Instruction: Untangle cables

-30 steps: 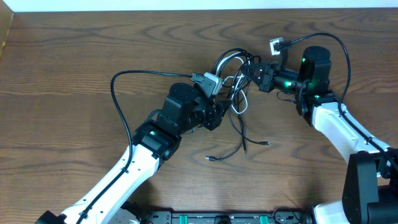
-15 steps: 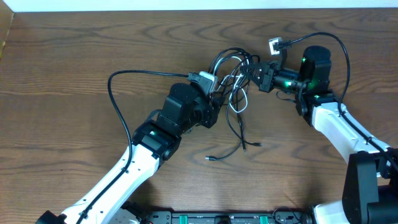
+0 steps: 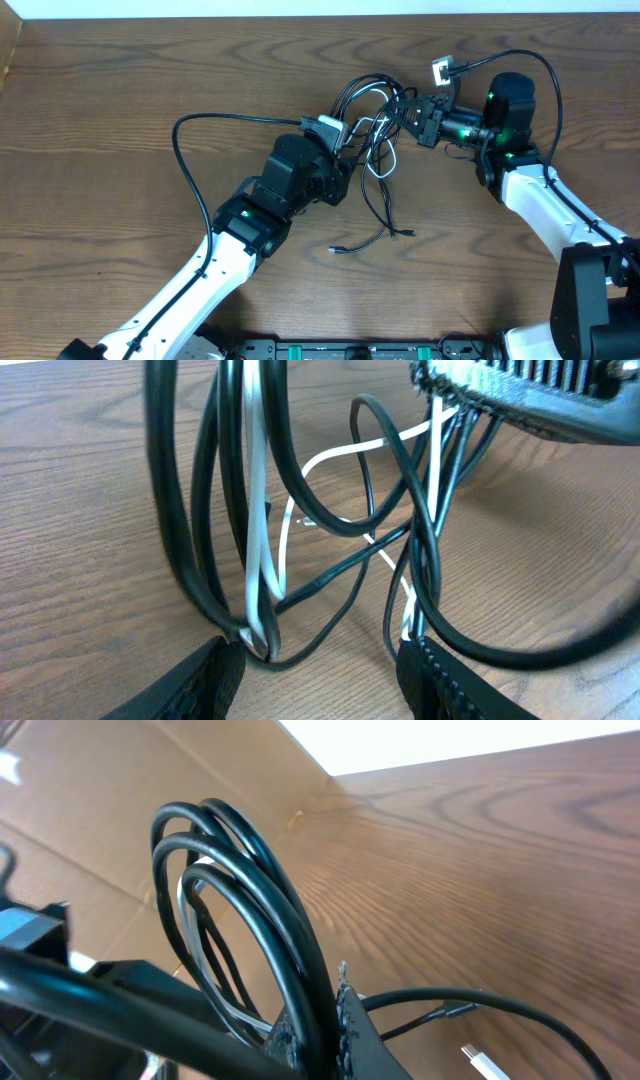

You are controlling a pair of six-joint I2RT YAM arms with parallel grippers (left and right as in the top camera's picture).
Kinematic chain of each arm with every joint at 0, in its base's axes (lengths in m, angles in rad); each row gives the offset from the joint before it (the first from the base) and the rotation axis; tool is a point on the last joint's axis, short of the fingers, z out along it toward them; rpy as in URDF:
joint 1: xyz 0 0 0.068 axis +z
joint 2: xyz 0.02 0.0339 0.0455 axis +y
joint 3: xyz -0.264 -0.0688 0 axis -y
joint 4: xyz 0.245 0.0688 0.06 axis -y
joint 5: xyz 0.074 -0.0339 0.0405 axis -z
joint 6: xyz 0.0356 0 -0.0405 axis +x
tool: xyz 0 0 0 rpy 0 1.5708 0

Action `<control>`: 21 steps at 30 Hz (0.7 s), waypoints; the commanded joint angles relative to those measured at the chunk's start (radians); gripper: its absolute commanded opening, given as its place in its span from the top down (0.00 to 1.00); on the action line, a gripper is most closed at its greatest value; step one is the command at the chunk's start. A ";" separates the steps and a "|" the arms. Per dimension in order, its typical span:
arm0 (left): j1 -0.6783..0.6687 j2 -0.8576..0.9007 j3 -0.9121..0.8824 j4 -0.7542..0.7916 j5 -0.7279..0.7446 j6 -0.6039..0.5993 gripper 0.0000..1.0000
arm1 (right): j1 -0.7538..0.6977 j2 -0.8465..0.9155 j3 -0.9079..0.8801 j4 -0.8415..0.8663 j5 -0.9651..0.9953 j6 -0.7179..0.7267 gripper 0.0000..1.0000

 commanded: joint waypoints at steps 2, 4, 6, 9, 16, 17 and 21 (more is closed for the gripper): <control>-0.001 -0.002 0.005 -0.003 -0.014 0.006 0.46 | 0.002 -0.008 0.005 0.051 -0.124 0.023 0.99; -0.001 -0.002 0.005 -0.003 -0.033 0.006 0.46 | 0.002 -0.008 0.005 0.072 -0.168 0.023 0.99; -0.001 -0.002 0.005 -0.003 -0.058 0.006 0.46 | 0.002 -0.008 0.005 0.078 -0.199 0.022 0.99; -0.001 -0.002 0.005 -0.003 -0.089 0.006 0.46 | 0.002 -0.008 0.005 0.078 -0.217 0.022 0.99; -0.001 -0.002 0.005 -0.003 -0.092 0.006 0.58 | 0.002 -0.008 0.005 0.089 -0.231 0.021 0.99; -0.001 -0.002 0.005 -0.003 -0.092 0.006 0.60 | 0.002 -0.008 0.005 0.089 -0.231 0.021 0.99; -0.001 -0.002 0.005 -0.002 -0.093 0.006 0.88 | 0.002 -0.008 0.005 0.089 -0.233 0.014 0.99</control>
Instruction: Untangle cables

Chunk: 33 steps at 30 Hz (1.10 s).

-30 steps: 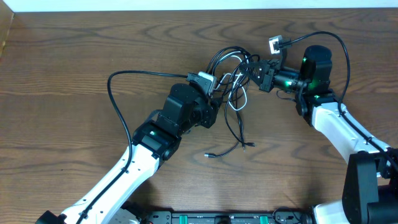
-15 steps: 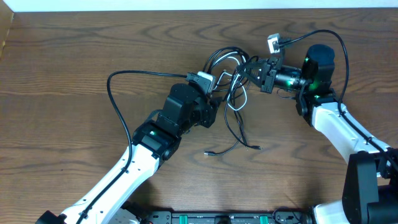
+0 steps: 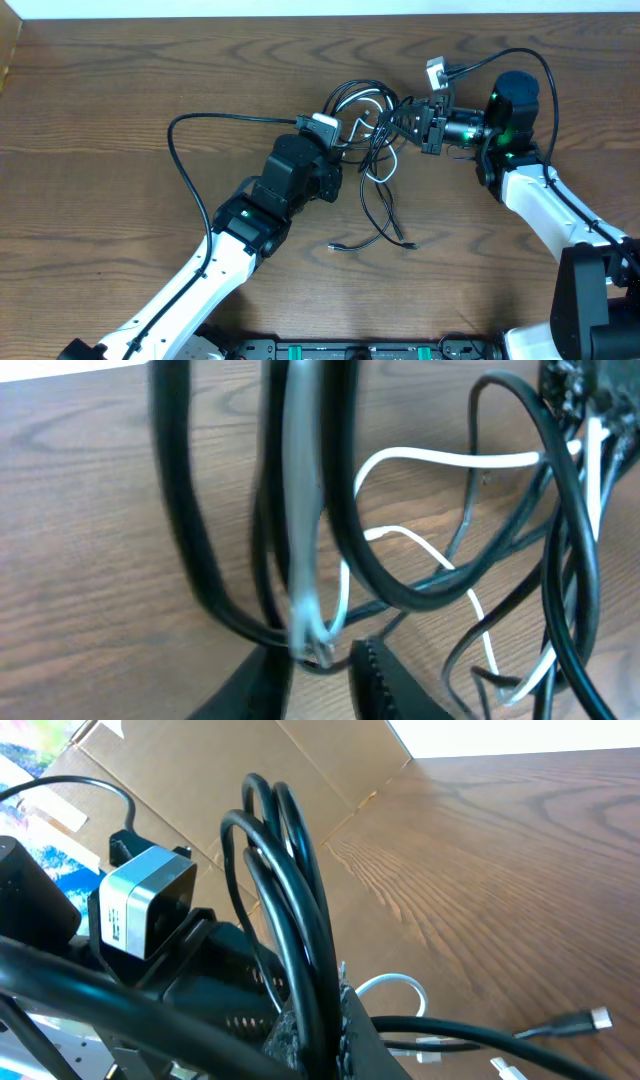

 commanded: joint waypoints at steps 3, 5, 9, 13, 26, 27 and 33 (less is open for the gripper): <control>-0.002 -0.002 0.005 0.002 -0.013 0.004 0.92 | 0.002 -0.008 0.005 0.003 -0.040 0.003 0.99; -0.002 -0.002 0.005 0.001 -0.032 0.004 0.92 | 0.002 -0.008 0.005 0.003 -0.041 0.003 0.99; -0.002 -0.002 0.005 0.009 -0.035 0.004 0.92 | 0.002 -0.008 0.005 0.003 -0.043 0.003 0.99; -0.002 -0.002 0.005 0.009 -0.034 0.003 0.83 | 0.002 -0.008 0.005 0.003 -0.043 0.003 0.99; -0.002 -0.002 0.005 0.035 -0.034 0.004 0.61 | 0.011 -0.008 0.005 0.012 -0.088 0.005 0.99; -0.002 -0.002 0.005 0.035 -0.034 0.004 0.61 | 0.011 -0.008 0.005 0.023 -0.099 0.006 0.99; -0.002 -0.002 0.005 0.035 -0.035 0.051 0.92 | 0.010 -0.008 0.005 0.087 -0.129 0.038 0.99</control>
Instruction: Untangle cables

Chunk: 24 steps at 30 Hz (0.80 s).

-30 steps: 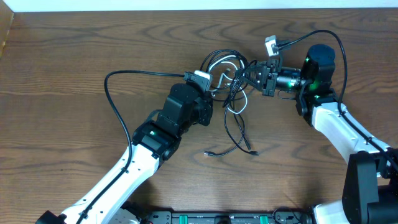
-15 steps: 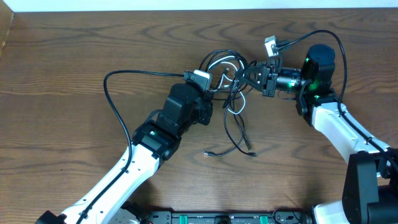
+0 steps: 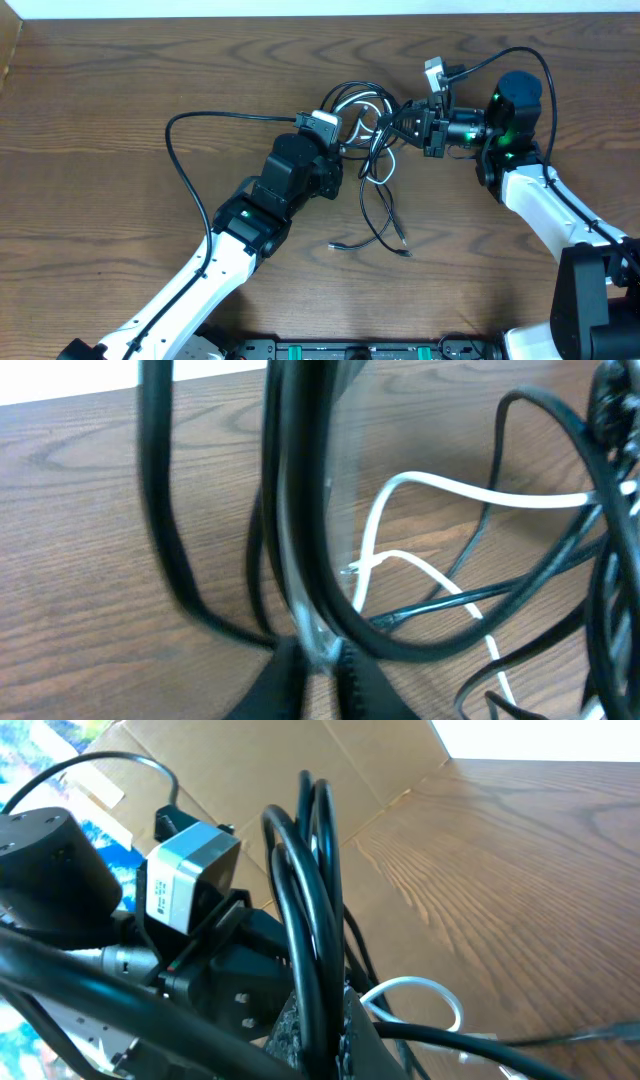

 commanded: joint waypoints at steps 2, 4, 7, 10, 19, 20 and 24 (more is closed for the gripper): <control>-0.001 -0.002 0.005 0.004 -0.013 0.052 0.92 | 0.009 -0.008 0.005 0.012 -0.044 0.023 0.99; -0.001 -0.002 0.005 0.004 -0.013 0.075 0.92 | 0.009 -0.008 0.005 0.012 -0.044 0.023 0.99; -0.001 -0.002 0.005 0.004 -0.023 0.090 0.92 | 0.009 -0.008 0.005 0.012 -0.044 0.023 0.99; -0.001 -0.002 0.005 0.003 -0.094 0.090 0.92 | 0.000 -0.008 0.005 0.012 -0.043 0.016 0.99; -0.001 -0.014 0.005 0.003 -0.283 0.089 0.93 | -0.076 -0.008 0.005 0.001 -0.044 -0.007 0.99; -0.001 -0.018 0.005 0.003 -0.314 0.089 0.93 | -0.082 -0.008 0.005 -0.004 -0.045 -0.007 0.99; -0.001 -0.036 0.005 0.002 -0.426 0.089 0.92 | -0.105 -0.008 0.005 -0.027 -0.059 -0.008 0.99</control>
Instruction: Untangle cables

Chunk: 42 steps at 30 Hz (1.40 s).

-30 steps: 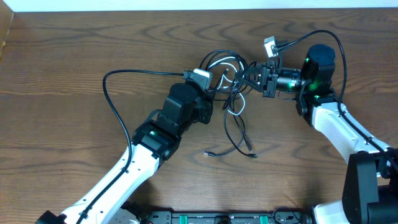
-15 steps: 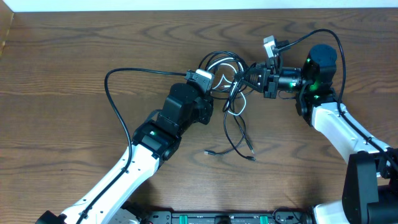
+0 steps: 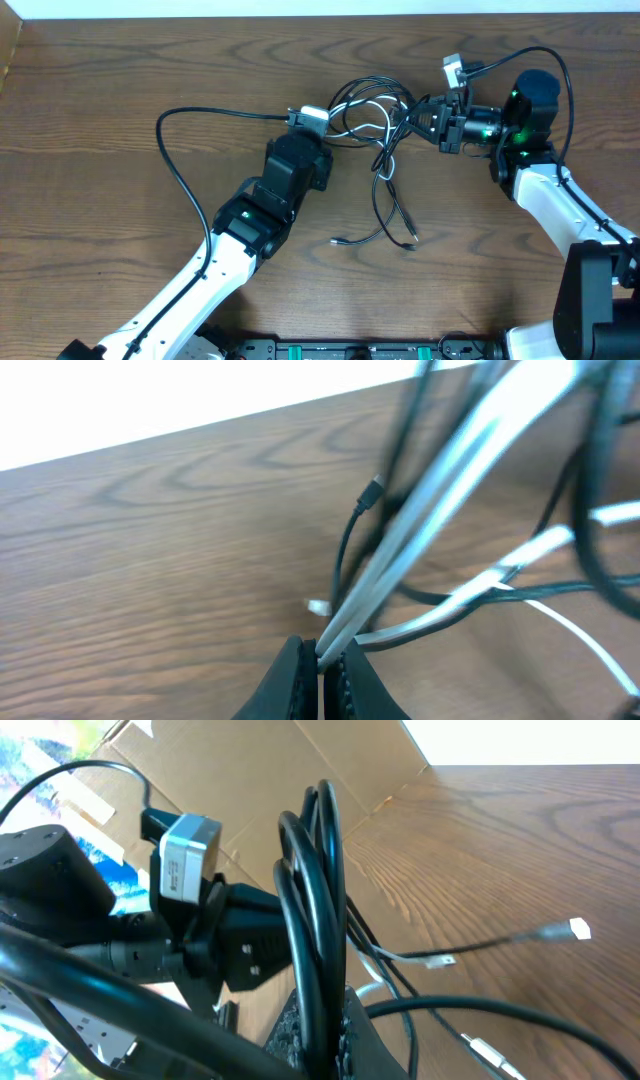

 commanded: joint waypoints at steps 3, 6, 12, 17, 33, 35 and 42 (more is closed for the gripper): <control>0.004 -0.043 0.005 -0.005 -0.231 0.014 0.92 | -0.032 -0.008 0.005 -0.003 -0.036 -0.010 0.99; 0.005 -0.048 0.005 -0.012 -0.279 0.014 0.92 | -0.036 -0.008 0.005 -0.003 -0.035 -0.010 0.99; 0.004 -0.059 0.005 -0.035 -0.396 0.014 0.92 | -0.039 -0.008 0.005 -0.026 -0.031 -0.054 0.99; 0.005 -0.081 0.005 -0.035 -0.412 0.019 0.92 | -0.050 -0.008 0.005 -0.090 -0.027 -0.103 0.99; 0.004 -0.129 0.005 -0.034 -0.532 0.054 0.92 | -0.076 -0.008 0.005 -0.218 -0.021 -0.187 0.99; 0.005 -0.129 0.005 -0.038 -0.532 0.055 0.92 | -0.076 -0.008 0.005 -0.217 -0.019 -0.188 0.99; 0.023 -0.129 0.005 -0.098 -0.540 0.055 0.92 | -0.090 -0.008 0.005 -0.227 0.010 -0.195 0.99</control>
